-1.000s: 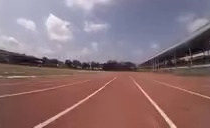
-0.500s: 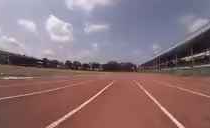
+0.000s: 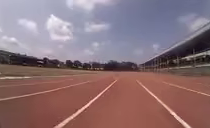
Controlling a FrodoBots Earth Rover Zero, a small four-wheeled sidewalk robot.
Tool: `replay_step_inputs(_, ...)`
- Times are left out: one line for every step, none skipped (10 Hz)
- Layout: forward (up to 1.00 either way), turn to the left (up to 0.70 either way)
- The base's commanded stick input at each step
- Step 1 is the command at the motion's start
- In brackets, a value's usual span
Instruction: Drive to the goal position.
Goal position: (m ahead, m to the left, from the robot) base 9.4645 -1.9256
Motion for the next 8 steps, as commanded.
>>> replay_step_inputs(0.7,0.0)
replay_step_inputs(0.7,0.0)
replay_step_inputs(0.7,0.0)
replay_step_inputs(0.7,0.0)
replay_step_inputs(0.7,0.0)
replay_step_inputs(0.7,0.0)
replay_step_inputs(0.7,0.0)
replay_step_inputs(0.7,0.0)
